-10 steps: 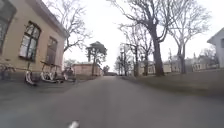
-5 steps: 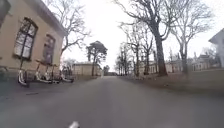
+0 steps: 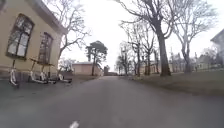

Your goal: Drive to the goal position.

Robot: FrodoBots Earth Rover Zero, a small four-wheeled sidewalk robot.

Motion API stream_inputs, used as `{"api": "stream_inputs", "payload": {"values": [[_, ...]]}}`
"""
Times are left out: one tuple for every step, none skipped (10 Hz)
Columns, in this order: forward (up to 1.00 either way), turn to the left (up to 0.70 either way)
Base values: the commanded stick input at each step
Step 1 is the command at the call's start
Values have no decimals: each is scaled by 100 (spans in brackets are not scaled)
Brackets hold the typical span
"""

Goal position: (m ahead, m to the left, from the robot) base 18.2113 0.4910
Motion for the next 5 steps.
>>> {"api": "stream_inputs", "payload": {"values": [[100, 0], [100, 0], [100, 0], [100, 0], [100, 0]]}}
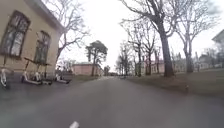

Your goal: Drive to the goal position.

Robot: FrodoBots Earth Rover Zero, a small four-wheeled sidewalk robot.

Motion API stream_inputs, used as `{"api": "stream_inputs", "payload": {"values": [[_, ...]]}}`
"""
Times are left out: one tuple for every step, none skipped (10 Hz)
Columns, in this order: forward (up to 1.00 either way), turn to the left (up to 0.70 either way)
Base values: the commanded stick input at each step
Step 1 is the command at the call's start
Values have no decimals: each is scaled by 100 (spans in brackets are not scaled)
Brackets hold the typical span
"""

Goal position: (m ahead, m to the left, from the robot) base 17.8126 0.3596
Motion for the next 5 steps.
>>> {"api": "stream_inputs", "payload": {"values": [[100, 0], [100, 0], [100, 0], [100, 0], [100, 0]]}}
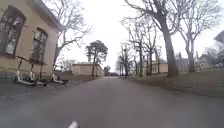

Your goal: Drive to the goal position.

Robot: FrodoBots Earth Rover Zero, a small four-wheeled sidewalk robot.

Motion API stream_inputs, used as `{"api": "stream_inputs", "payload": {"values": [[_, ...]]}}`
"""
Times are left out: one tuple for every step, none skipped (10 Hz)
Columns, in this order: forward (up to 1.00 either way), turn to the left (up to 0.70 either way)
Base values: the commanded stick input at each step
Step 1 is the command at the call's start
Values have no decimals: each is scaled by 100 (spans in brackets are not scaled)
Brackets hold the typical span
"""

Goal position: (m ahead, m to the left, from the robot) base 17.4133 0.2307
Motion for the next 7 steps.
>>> {"api": "stream_inputs", "payload": {"values": [[100, 0], [100, 0], [100, 0], [100, 0], [100, 0], [100, 0], [100, 0]]}}
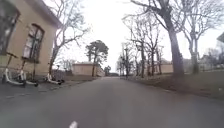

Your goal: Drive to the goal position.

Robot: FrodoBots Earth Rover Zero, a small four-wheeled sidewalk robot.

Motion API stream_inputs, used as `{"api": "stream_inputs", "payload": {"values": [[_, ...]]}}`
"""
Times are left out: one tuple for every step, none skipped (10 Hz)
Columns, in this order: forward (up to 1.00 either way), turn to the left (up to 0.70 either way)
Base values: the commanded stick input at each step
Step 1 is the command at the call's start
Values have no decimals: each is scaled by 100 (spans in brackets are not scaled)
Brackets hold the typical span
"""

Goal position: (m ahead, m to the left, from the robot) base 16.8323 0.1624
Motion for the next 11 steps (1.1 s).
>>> {"api": "stream_inputs", "payload": {"values": [[100, 0], [100, 0], [100, 0], [100, 0], [100, 0], [100, 0], [100, 0], [100, 0], [100, 0], [100, 0], [100, 0]]}}
